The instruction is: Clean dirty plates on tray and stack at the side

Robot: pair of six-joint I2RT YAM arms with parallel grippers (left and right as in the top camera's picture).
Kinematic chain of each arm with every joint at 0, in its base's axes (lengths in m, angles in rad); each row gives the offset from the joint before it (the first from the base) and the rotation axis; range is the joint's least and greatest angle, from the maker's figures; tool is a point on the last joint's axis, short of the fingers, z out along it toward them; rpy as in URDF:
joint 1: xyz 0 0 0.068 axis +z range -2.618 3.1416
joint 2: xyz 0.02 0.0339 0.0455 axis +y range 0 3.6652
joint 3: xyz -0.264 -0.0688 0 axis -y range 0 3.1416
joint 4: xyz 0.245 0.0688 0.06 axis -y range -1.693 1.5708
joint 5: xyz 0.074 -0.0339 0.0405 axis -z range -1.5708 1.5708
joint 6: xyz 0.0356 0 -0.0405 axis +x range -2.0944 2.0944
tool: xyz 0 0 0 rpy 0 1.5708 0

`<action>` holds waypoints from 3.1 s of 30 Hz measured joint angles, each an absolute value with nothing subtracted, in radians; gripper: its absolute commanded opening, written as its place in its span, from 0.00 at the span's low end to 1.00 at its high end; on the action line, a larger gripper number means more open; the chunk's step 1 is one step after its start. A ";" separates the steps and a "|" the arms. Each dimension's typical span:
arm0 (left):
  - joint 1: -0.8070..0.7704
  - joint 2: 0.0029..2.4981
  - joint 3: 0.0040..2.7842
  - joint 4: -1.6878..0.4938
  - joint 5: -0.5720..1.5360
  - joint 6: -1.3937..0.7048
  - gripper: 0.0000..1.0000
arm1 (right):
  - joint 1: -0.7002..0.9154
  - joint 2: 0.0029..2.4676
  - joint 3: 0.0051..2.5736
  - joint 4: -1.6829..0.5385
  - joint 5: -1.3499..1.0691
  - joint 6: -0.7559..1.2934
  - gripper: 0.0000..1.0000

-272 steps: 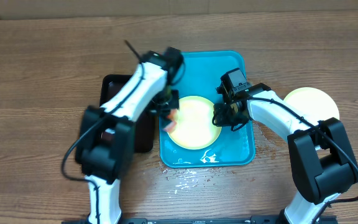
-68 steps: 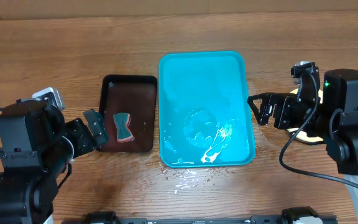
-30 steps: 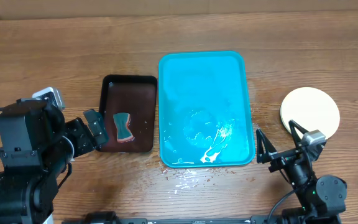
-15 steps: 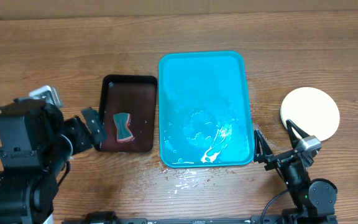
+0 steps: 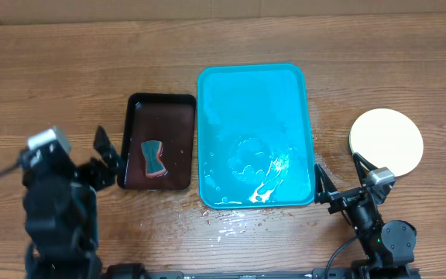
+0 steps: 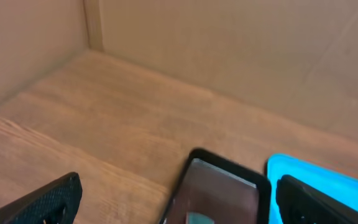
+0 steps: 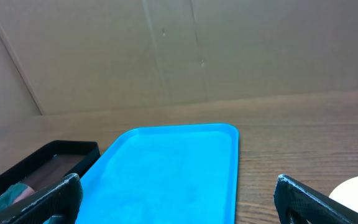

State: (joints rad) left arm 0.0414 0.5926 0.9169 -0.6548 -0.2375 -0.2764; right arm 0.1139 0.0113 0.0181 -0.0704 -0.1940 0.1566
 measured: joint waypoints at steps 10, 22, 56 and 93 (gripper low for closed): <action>0.041 0.285 0.496 -0.294 -0.257 -0.276 1.00 | 0.114 0.011 0.018 -0.071 -0.194 0.157 1.00; 0.041 0.103 0.179 0.013 -0.202 -0.124 0.99 | 0.114 0.011 0.018 -0.070 -0.194 0.157 1.00; 0.041 0.015 0.008 -0.064 -0.145 -0.070 1.00 | 0.114 0.011 0.018 -0.070 -0.194 0.157 1.00; 0.041 0.015 0.008 -0.064 -0.145 -0.070 1.00 | 0.114 0.011 0.018 -0.070 -0.194 0.157 1.00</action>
